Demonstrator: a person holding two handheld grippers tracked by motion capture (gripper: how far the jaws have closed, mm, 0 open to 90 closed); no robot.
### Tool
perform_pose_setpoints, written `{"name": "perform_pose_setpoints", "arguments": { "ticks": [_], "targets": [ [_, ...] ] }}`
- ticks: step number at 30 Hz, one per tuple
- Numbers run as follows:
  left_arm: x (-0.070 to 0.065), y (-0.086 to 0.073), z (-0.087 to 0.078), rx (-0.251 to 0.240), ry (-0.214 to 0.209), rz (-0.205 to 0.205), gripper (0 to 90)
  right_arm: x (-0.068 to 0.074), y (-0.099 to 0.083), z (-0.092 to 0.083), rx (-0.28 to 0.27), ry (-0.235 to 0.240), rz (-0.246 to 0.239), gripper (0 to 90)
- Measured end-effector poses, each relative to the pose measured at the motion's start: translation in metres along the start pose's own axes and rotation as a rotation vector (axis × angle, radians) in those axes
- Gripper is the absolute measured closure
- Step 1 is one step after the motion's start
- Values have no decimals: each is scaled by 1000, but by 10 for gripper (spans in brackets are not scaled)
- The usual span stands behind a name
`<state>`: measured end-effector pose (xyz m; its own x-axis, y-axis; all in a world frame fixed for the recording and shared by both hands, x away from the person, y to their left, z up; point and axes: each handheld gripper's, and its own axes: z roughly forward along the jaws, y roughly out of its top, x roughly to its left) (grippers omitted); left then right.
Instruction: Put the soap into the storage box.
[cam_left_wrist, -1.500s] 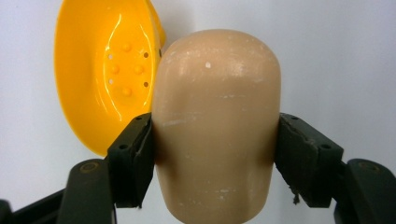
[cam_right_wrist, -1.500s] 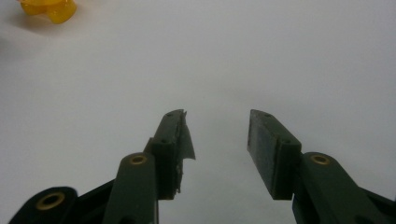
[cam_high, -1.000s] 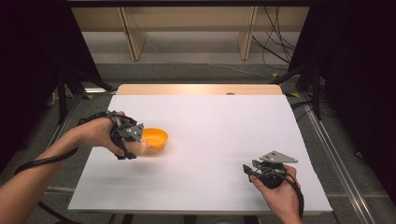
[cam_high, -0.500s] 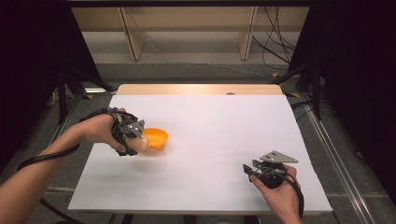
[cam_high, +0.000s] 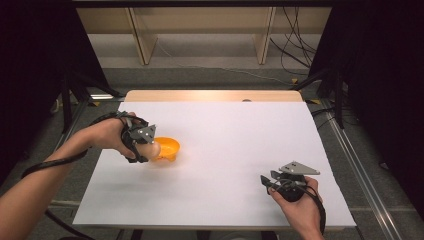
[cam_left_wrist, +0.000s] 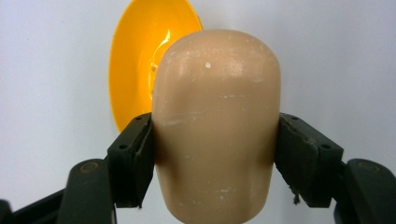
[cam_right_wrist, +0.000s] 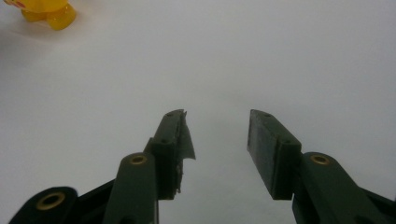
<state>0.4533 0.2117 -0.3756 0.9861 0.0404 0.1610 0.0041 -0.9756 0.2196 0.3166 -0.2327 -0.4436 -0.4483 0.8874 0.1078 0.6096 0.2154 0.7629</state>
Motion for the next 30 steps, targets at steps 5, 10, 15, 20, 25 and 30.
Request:
{"name": "perform_pose_setpoints", "arguments": {
  "ticks": [5, 10, 15, 20, 25, 30],
  "targets": [
    [2, 0, 2, -8, 1, 0, 325, -1, 0, -1, -14, -6, -7, 570],
    [5, 0, 2, -6, 4, 10, 325, -1, 0, -1, -15, -13, -7, 569],
    [7, 2, 2, -6, 8, 13, 325, -1, 0, -1, -16, -14, -7, 569],
    [10, 3, 3, -14, 12, 17, 325, -1, 0, -1, -17, -14, -7, 569],
    [13, 4, 5, -19, 13, 17, 325, -1, 0, -1, -8, -15, 2, 569],
    [15, 6, 6, -17, 11, 19, 325, -1, 0, -1, -10, -15, 2, 569]
  ]
}}
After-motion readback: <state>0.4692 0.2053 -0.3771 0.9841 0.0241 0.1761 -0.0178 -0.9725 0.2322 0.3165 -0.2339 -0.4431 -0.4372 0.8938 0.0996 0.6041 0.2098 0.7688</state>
